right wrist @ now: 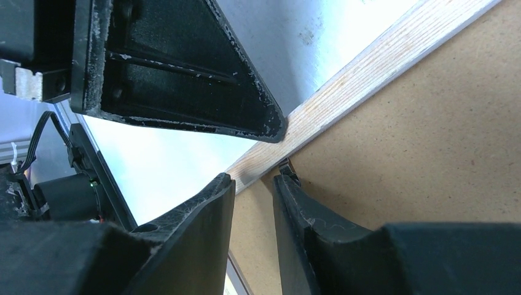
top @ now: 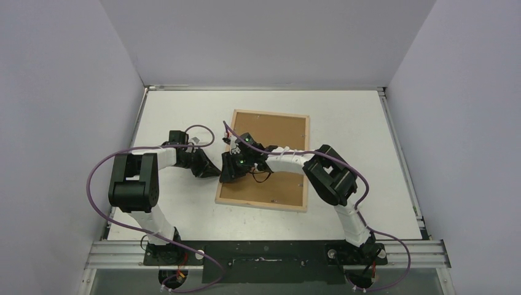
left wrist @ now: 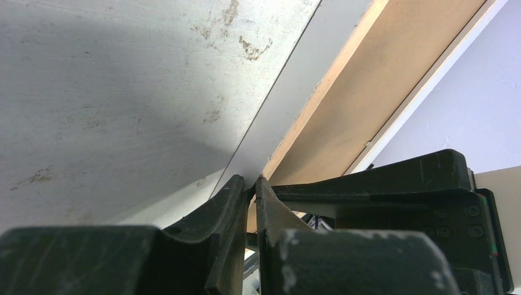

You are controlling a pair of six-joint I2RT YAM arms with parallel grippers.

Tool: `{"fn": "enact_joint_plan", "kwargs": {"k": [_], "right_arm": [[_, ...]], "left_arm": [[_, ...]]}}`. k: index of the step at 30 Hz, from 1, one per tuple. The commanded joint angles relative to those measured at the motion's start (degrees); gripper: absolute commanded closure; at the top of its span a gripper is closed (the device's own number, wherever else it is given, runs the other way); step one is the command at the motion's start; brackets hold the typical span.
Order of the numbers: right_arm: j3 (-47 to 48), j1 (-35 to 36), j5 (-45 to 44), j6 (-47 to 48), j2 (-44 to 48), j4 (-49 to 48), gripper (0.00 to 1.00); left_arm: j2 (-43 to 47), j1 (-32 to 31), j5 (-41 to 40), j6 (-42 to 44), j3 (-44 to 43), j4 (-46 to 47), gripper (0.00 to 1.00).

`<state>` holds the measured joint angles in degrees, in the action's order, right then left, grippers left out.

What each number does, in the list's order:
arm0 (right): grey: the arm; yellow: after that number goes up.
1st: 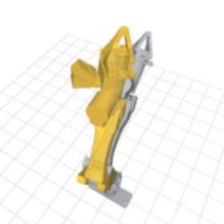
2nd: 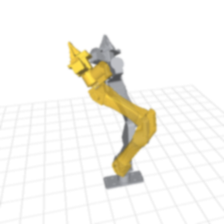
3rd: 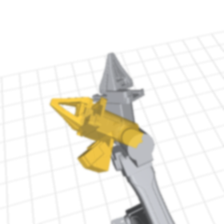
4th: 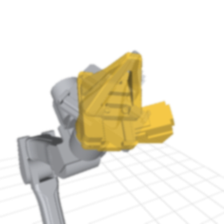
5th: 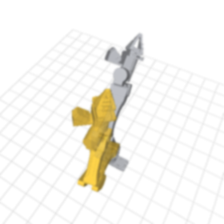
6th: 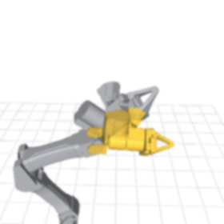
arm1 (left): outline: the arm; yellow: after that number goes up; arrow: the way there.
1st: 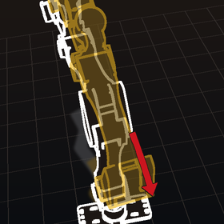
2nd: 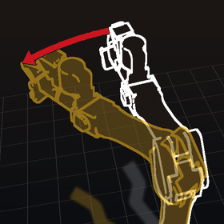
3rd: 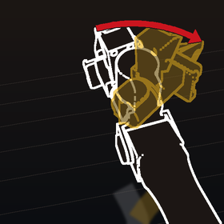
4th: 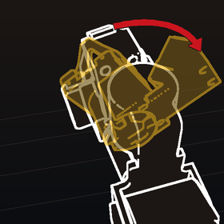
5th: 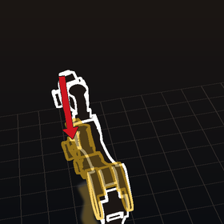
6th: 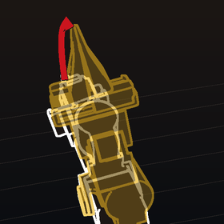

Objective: Put the photo into the frame

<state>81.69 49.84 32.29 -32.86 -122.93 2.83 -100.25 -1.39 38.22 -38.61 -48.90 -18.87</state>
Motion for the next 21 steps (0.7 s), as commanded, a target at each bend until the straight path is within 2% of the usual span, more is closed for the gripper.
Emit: {"fn": "enact_joint_plan", "kwargs": {"k": [1, 13, 17, 21], "right_arm": [[-2.9, 1.1, -4.9, 0.7, 1.5, -2.2, 0.68], [-8.4, 0.9, -5.9, 0.6, 11.4, -11.3, 0.59], [-11.7, 0.8, -10.8, 2.2, 18.5, -11.8, 0.59], [-12.0, -0.8, -20.8, 6.3, 25.1, -3.6, 0.59]], "left_arm": [[-0.7, -0.2, -3.6, 0.4, -0.8, -1.0, 0.92], [-0.2, -0.2, -3.7, 1.1, -2.9, -2.7, 0.90], [1.1, -0.2, -5.8, 2.0, -4.6, -4.8, 0.87], [3.7, -0.1, -8.4, 3.4, -5.6, -6.6, 0.84]]}}
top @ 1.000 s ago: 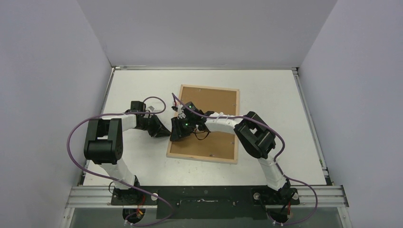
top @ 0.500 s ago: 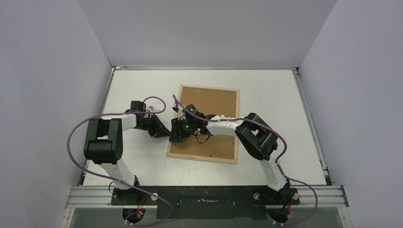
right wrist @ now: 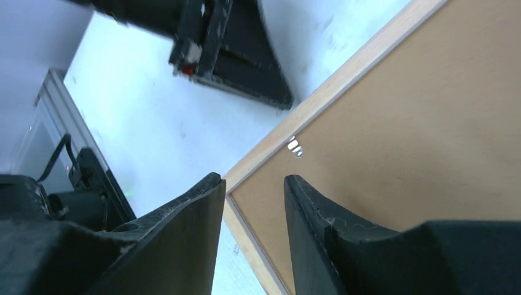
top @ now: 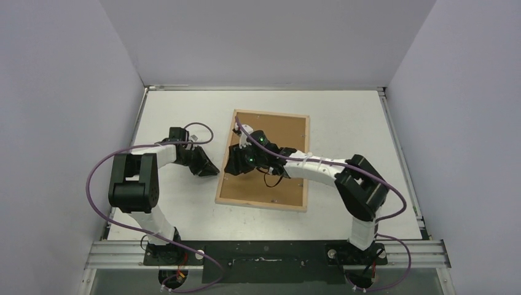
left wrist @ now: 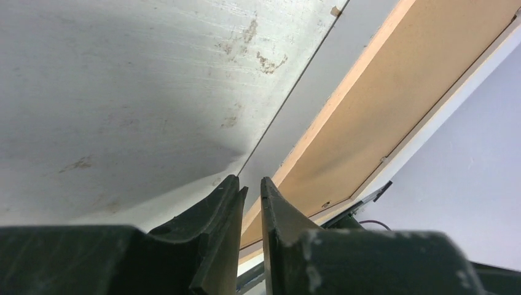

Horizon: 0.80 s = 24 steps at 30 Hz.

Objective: Put the photo into the frame

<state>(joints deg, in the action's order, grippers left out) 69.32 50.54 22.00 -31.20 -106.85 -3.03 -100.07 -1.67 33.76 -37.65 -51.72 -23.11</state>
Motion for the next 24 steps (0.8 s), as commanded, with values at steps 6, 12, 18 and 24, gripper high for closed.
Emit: {"fn": "enact_joint_plan", "kwargs": {"k": [6, 12, 18, 24], "right_arm": [[2.1, -10.1, -28.1, 3.1, 14.3, 21.6, 0.49], [2.1, -23.6, -30.6, 0.9, 17.2, 34.6, 0.40], [4.3, -29.0, -29.0, 2.2, 12.7, 42.8, 0.38], [4.7, -29.9, -26.4, 4.1, 8.8, 43.1, 0.41]], "left_arm": [[8.2, 0.2, -6.9, 3.3, -2.4, -4.5, 0.79], [12.3, 0.2, -9.2, 3.2, 0.4, -4.4, 0.76], [13.8, 0.1, -10.1, 3.0, 2.0, -3.7, 0.75], [11.7, 0.1, -7.3, 3.2, 2.2, -3.2, 0.71]]}}
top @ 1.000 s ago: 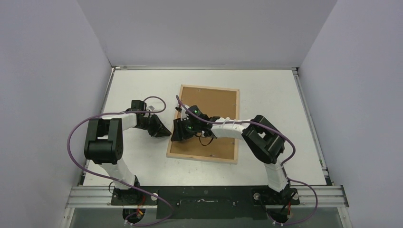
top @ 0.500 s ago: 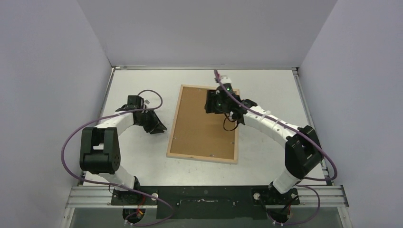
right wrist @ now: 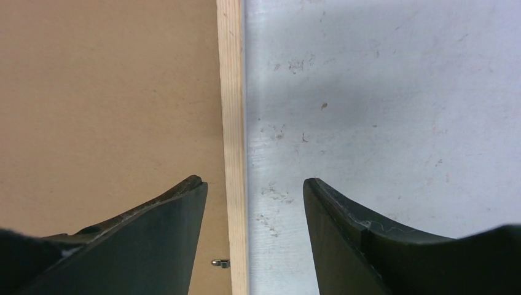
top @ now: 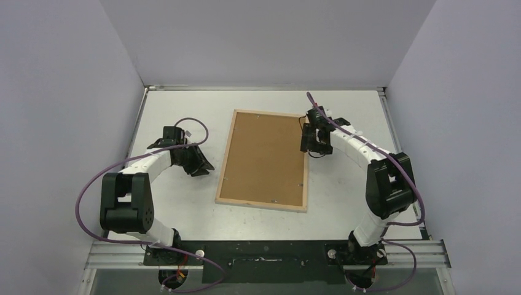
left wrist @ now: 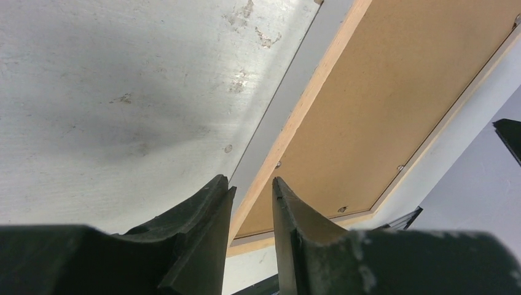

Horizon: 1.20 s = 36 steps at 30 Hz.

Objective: Put the photo into the frame

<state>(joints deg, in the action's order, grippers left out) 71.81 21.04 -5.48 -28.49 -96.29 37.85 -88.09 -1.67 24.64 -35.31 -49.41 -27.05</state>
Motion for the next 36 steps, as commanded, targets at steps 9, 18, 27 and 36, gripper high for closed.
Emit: {"fn": "enact_joint_plan", "kwargs": {"k": [9, 18, 27, 36], "right_arm": [[0.8, 1.6, 8.0, 0.0, 0.1, 2.0, 0.51], [-1.7, 11.9, 7.6, 1.7, 3.8, 5.2, 0.57], [-9.3, 20.0, 19.0, 3.8, 5.7, 2.6, 0.52], [-8.0, 23.2, 24.8, 5.0, 0.7, -4.1, 0.72]], "left_arm": [[-1.1, -0.8, 5.8, 2.4, 0.5, 1.6, 0.59], [-3.3, -2.6, 4.1, 2.4, 0.1, -0.3, 0.59], [-0.6, -3.3, 2.9, 2.8, 1.8, -2.9, 0.60], [-2.5, -4.7, 1.2, 2.8, 2.2, -2.6, 0.61]]}}
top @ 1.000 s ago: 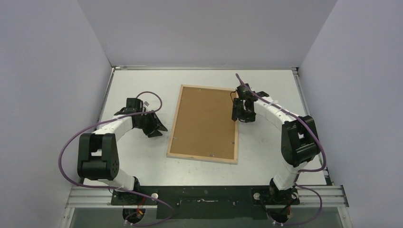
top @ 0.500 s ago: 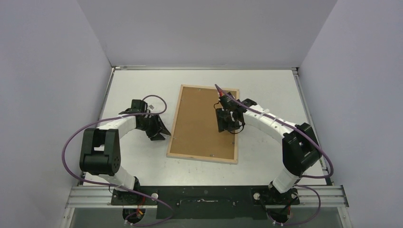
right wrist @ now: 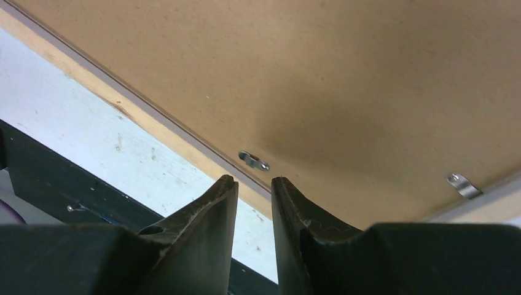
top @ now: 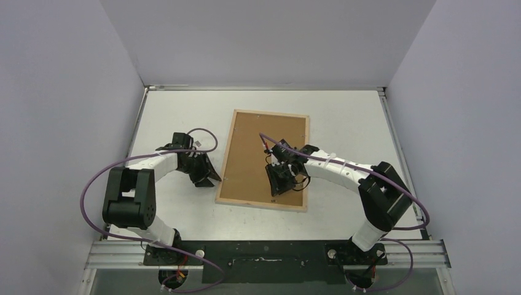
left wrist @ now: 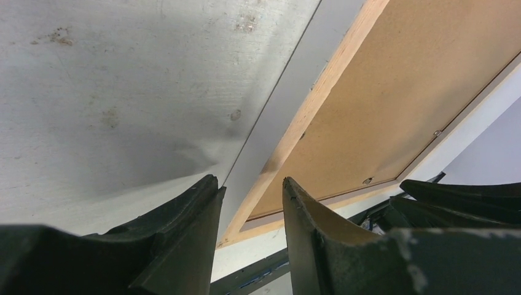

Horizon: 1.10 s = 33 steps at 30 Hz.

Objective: Put the photo into the frame

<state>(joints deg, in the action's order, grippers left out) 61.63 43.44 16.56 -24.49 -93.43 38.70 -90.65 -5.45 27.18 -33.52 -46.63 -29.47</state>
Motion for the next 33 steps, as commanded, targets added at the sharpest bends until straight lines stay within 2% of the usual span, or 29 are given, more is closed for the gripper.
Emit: {"fn": "enact_joint_plan", "kwargs": {"k": [1, 13, 19, 33], "right_arm": [[2.3, 0.8, 3.3, 1.1, -2.9, -5.4, 0.72], [4.1, 1.4, 5.8, 4.4, -8.2, -5.5, 0.72], [3.7, 2.0, 7.2, 5.8, -8.8, -4.5, 0.77], [2.2, 2.0, 11.4, 6.8, -8.5, -2.5, 0.77]], "left_arm": [[-0.2, -1.2, -2.2, 1.2, -0.8, -0.6, 0.62], [-2.2, -3.0, -5.5, 3.4, -1.7, -3.9, 0.70], [-4.9, -3.3, -6.9, 3.9, -2.8, -7.0, 0.74], [-6.0, -3.3, -7.5, 3.0, -3.9, -7.2, 0.76]]}}
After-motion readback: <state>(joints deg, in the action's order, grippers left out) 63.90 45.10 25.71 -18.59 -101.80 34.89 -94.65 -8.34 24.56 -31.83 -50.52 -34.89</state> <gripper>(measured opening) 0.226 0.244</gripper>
